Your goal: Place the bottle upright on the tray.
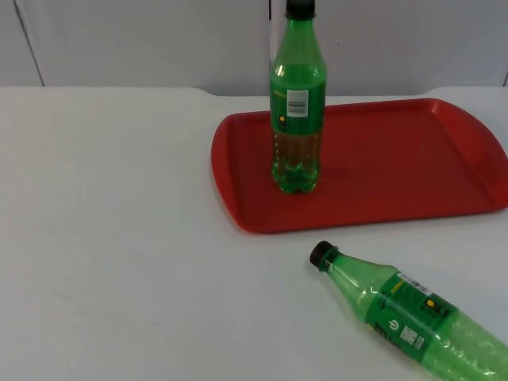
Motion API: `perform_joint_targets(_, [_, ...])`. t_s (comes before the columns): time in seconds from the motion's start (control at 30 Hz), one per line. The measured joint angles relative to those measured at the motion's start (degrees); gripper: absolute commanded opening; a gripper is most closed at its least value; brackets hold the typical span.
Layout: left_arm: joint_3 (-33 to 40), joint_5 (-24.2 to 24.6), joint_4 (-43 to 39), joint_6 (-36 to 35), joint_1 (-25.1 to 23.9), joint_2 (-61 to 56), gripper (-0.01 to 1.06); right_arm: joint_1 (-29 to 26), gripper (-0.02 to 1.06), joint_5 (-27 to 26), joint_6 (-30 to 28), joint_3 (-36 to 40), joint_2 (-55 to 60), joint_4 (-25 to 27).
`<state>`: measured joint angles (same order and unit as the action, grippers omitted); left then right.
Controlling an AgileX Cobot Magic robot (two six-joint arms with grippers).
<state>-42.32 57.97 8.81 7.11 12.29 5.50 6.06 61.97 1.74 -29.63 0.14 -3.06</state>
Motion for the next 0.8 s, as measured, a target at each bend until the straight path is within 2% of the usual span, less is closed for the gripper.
perform_joint_targets(0.1, [0.65,0.27,0.06,0.0,0.0,-1.66,1.05,0.0,1.05,0.0,0.0,0.0,0.0,0.0])
perform_joint_targets(0.47, [10.25,3.27,0.42,0.0,0.0,-5.29,1.05,0.0,1.05,0.0,0.0,0.0,0.0,0.0])
perform_joint_targets(0.8, [12.57,3.36,0.56,0.0,0.0,-5.29,1.05,0.0,1.05,0.0,0.0,0.0,0.0,0.0])
